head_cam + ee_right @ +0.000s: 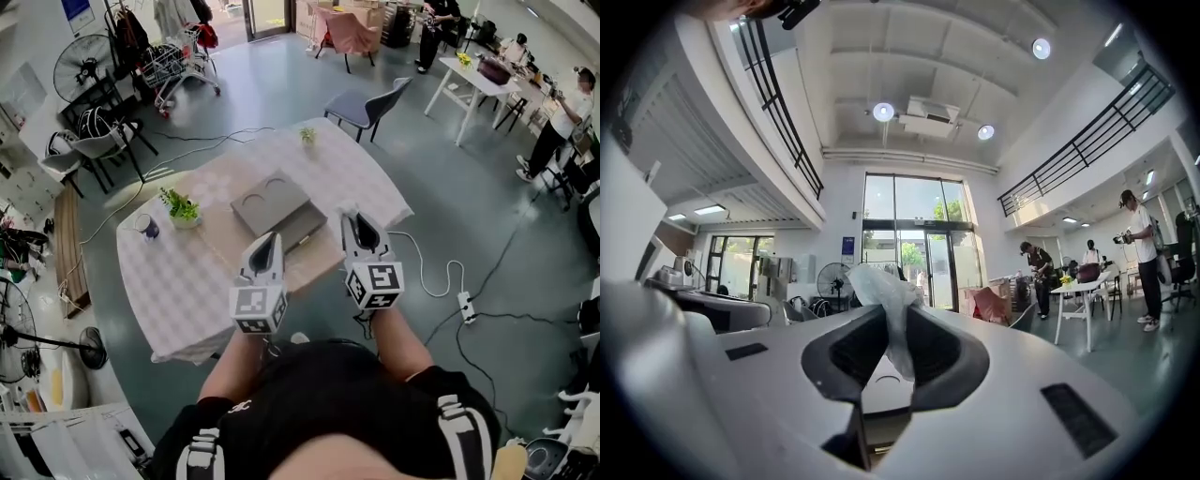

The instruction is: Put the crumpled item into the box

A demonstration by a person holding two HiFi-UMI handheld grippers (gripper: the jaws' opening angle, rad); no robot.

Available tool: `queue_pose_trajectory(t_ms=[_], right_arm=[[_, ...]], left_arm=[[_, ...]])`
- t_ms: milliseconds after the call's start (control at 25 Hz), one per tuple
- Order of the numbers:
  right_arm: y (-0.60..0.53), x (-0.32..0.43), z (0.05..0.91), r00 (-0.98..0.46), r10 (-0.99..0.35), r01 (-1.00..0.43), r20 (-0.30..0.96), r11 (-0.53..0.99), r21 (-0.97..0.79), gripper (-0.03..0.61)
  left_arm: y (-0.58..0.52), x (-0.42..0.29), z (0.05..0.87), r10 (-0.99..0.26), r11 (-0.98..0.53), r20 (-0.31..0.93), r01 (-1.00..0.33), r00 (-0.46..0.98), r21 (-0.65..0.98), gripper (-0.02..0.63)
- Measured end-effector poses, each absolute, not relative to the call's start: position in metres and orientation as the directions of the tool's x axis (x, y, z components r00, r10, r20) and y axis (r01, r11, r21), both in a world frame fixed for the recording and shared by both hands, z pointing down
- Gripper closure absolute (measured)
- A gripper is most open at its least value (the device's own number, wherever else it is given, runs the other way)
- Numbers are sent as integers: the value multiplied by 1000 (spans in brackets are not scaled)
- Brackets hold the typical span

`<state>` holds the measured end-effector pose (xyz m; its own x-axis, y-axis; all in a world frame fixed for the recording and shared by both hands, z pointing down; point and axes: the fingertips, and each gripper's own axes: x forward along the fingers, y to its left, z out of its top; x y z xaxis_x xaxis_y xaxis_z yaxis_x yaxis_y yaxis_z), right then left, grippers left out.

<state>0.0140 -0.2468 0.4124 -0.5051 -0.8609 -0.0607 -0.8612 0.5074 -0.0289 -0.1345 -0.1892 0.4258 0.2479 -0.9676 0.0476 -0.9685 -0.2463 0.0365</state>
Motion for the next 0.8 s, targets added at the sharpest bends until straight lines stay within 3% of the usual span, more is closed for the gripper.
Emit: queue_pose_trajectory(t_ms=[800], right_arm=[[-331,-65,422,-667,-744,-744,-36,668,-34,518]], left_arm=[[-242,-210,434,-996,-31,82,-999,34,43,611]])
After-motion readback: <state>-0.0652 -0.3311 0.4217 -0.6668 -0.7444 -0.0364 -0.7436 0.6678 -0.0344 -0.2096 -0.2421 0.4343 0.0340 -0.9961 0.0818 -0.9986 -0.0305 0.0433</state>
